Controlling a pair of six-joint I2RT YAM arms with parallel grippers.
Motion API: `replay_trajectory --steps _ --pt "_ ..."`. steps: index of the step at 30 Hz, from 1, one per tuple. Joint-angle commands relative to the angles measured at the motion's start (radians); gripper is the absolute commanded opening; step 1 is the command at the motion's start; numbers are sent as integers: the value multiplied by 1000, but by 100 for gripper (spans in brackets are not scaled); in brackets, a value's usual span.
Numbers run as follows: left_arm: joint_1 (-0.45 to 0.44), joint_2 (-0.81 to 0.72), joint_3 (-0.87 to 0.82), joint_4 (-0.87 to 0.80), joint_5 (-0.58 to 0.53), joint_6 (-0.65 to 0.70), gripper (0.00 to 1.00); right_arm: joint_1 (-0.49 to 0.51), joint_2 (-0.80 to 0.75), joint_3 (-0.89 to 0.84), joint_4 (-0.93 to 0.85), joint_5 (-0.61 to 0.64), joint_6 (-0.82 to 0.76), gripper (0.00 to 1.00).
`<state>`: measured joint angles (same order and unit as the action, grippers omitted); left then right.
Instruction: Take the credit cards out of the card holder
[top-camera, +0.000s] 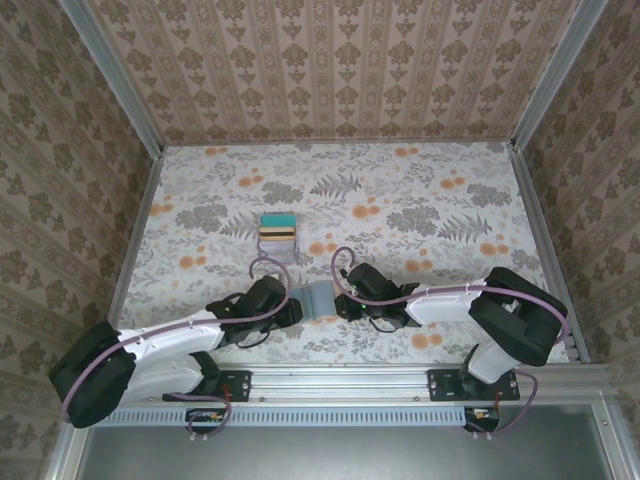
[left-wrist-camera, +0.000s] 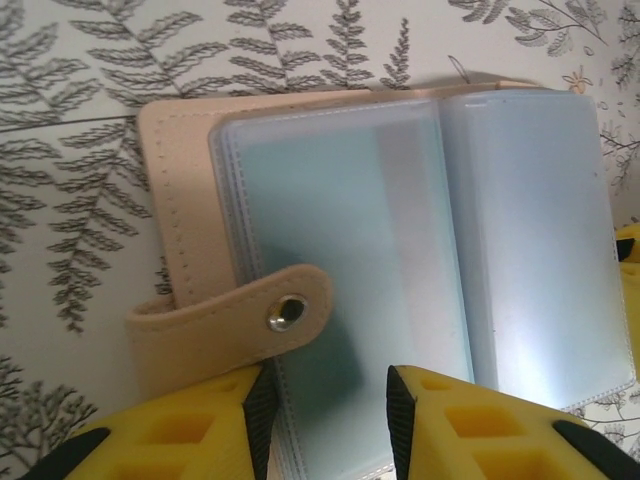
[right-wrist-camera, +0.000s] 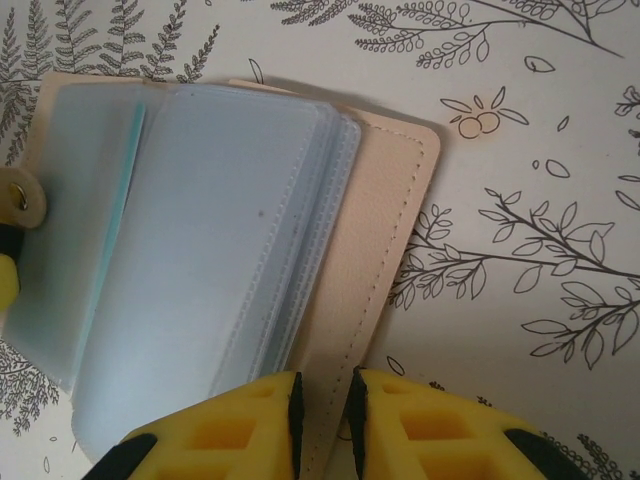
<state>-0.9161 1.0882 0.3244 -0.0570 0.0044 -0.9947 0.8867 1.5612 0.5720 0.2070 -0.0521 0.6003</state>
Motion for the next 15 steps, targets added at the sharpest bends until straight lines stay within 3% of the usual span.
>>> replay_trajectory --steps 1,8,15 --pt "-23 16 31 49 45 12 40 20 40 -3 -11 -17 11 24" --pt "-37 16 53 55 46 23 51 19 44 -4 -10 -15 12 24" --pt "-49 21 69 74 48 30 52 21 45 -8 -7 -13 15 24"
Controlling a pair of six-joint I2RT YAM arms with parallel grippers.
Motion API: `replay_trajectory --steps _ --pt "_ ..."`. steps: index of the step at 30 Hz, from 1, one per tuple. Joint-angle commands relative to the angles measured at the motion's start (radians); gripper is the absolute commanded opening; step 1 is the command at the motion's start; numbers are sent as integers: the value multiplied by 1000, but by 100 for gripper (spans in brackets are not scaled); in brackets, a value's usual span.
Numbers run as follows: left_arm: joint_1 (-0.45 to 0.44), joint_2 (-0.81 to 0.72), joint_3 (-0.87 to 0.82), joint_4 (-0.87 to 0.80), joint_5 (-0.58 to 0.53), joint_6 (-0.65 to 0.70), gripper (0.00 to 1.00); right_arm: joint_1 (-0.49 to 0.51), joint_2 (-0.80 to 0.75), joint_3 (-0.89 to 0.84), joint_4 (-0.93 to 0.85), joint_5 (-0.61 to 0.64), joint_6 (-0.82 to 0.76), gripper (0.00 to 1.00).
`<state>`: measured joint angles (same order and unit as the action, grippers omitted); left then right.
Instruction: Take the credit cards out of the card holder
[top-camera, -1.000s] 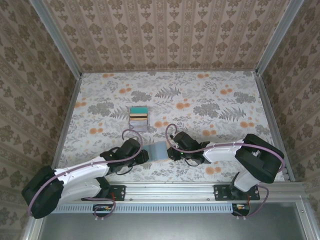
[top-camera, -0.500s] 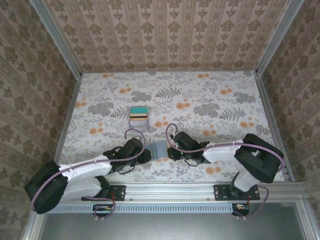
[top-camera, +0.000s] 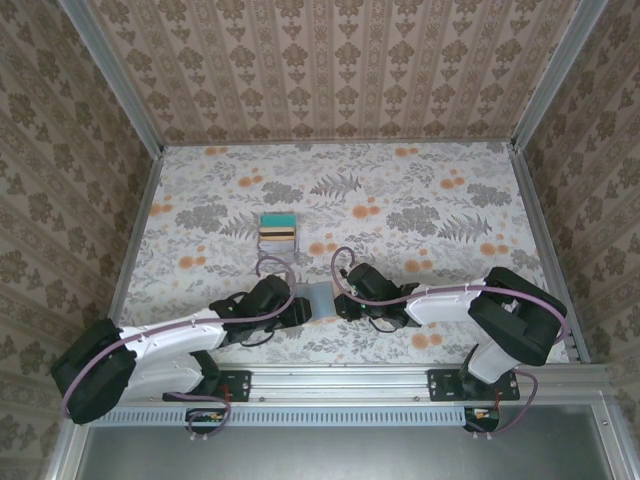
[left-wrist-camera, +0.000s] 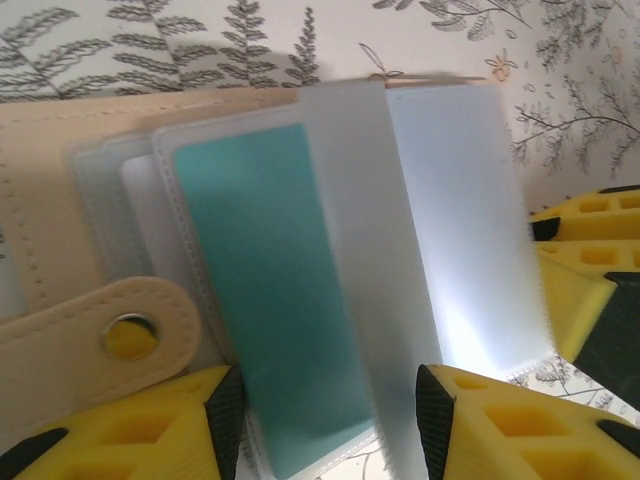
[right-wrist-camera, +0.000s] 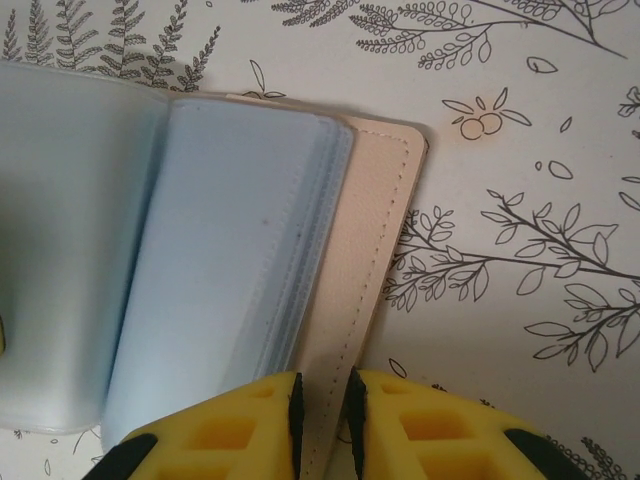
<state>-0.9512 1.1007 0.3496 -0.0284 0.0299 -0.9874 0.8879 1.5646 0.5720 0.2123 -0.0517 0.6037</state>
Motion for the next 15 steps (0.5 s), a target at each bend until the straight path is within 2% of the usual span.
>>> replay_trajectory --steps 1,2,5,7,10,12,15 --pt "-15 8 49 44 22 25 52 20 41 -9 -11 -13 11 24" --pt "-15 8 53 43 21 28 54 19 41 -9 -11 -13 13 24" --pt "-20 11 68 26 11 37 68 20 39 -10 -11 -11 13 24" --pt "-24 14 72 22 7 39 69 19 36 -12 -10 -11 13 24" --pt "-26 21 75 20 5 41 85 19 33 -12 -11 -10 14 24" --pt "-30 23 78 15 3 42 99 20 27 -14 -14 -7 15 24" --pt "-31 24 86 -6 -4 44 100 19 10 -15 -28 8 13 24"
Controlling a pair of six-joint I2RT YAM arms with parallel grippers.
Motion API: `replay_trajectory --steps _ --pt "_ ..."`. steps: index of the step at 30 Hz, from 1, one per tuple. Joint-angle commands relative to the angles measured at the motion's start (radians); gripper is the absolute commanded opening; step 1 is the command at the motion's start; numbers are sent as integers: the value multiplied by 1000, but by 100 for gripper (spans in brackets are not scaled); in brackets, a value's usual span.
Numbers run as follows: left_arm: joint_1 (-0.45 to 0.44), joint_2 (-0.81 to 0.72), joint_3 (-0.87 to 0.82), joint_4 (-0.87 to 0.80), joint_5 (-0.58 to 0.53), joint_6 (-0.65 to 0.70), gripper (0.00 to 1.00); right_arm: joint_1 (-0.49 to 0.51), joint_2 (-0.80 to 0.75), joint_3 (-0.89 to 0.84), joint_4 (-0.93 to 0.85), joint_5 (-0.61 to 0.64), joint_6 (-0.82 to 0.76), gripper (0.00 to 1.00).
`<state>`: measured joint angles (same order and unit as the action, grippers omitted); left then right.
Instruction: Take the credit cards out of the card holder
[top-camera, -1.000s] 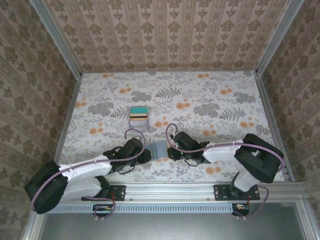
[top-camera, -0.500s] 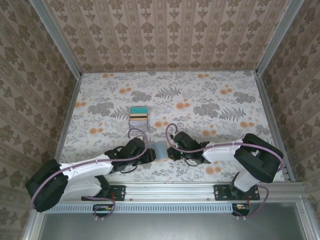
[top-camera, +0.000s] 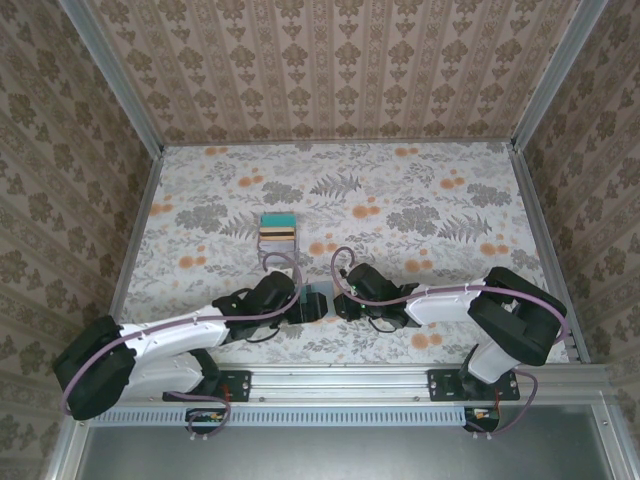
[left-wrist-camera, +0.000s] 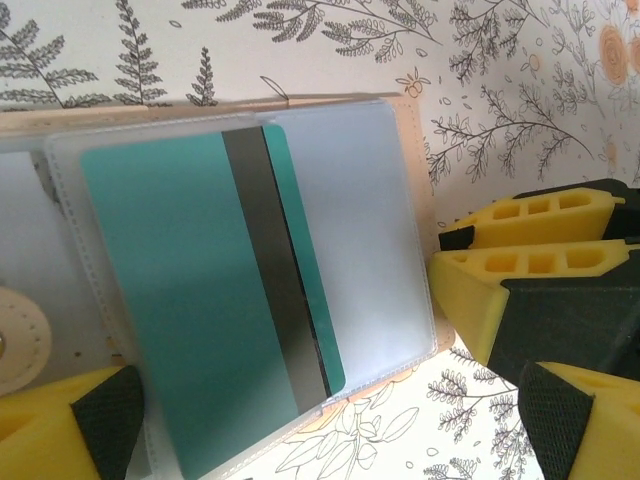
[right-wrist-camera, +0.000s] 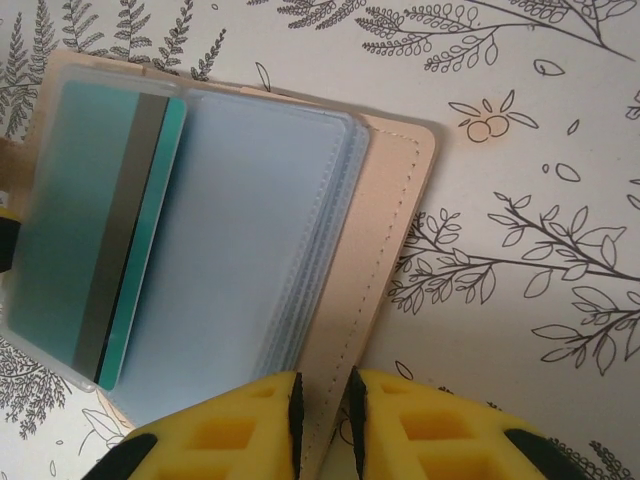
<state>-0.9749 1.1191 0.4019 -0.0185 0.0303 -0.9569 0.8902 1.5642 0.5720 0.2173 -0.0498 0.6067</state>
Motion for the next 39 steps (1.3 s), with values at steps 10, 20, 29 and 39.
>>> replay_trajectory --steps 10,20,29,39 --pt "21 -75 9 -141 -53 43 98 17 -125 2 -121 54 30 28" --pt "135 -176 -94 -99 16 66 37 22 -108 79 -93 -34 130 28" --pt "157 -89 -100 -55 33 77 6 40 6 172 -50 -122 224 25" --pt "164 -146 -106 -112 3 81 6 56 128 232 -4 -168 285 23"
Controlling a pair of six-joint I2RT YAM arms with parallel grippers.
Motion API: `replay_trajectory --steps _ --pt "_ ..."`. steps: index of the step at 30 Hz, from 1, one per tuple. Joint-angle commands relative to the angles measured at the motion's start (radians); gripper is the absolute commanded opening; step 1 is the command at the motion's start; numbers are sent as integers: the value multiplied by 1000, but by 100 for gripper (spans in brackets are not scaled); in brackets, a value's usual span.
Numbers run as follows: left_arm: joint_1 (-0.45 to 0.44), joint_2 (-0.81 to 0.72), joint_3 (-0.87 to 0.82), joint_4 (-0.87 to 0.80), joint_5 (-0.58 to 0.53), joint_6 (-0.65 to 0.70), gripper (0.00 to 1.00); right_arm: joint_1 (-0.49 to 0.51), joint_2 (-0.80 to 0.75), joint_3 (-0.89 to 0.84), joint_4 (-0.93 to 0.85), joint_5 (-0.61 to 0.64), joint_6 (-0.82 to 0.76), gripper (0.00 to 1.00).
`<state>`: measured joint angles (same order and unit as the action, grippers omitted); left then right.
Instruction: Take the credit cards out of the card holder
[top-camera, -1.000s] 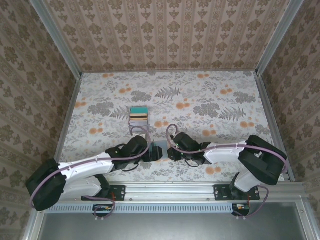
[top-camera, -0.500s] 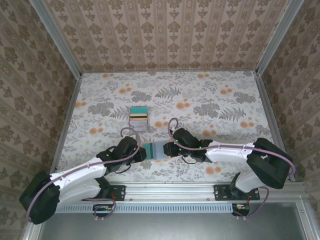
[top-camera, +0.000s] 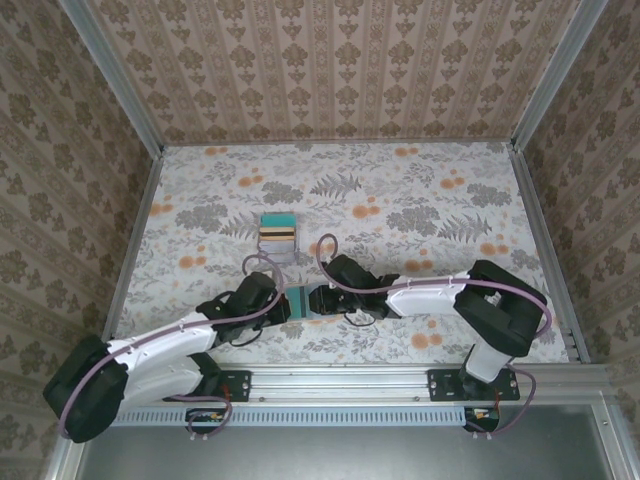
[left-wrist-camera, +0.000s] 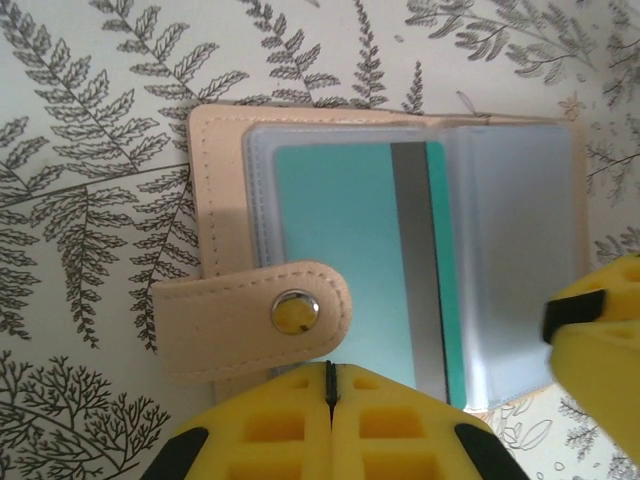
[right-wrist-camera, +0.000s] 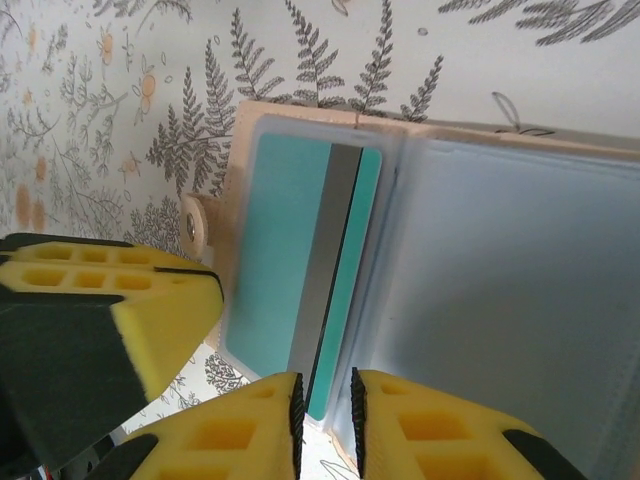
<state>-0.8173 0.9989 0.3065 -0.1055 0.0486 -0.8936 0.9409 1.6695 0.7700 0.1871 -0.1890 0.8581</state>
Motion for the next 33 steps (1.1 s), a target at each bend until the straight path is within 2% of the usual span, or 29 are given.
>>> replay_trajectory --steps 1,26,33 --pt "9 -28 -15 -27 -18 18 6 6 35 41 26 -32 38 23" --pt "10 49 -40 2 -9 -13 4 6 145 87 -30 -16 62 24" --pt "9 46 -38 -3 -11 -13 3 6 128 72 -38 -5 64 24"
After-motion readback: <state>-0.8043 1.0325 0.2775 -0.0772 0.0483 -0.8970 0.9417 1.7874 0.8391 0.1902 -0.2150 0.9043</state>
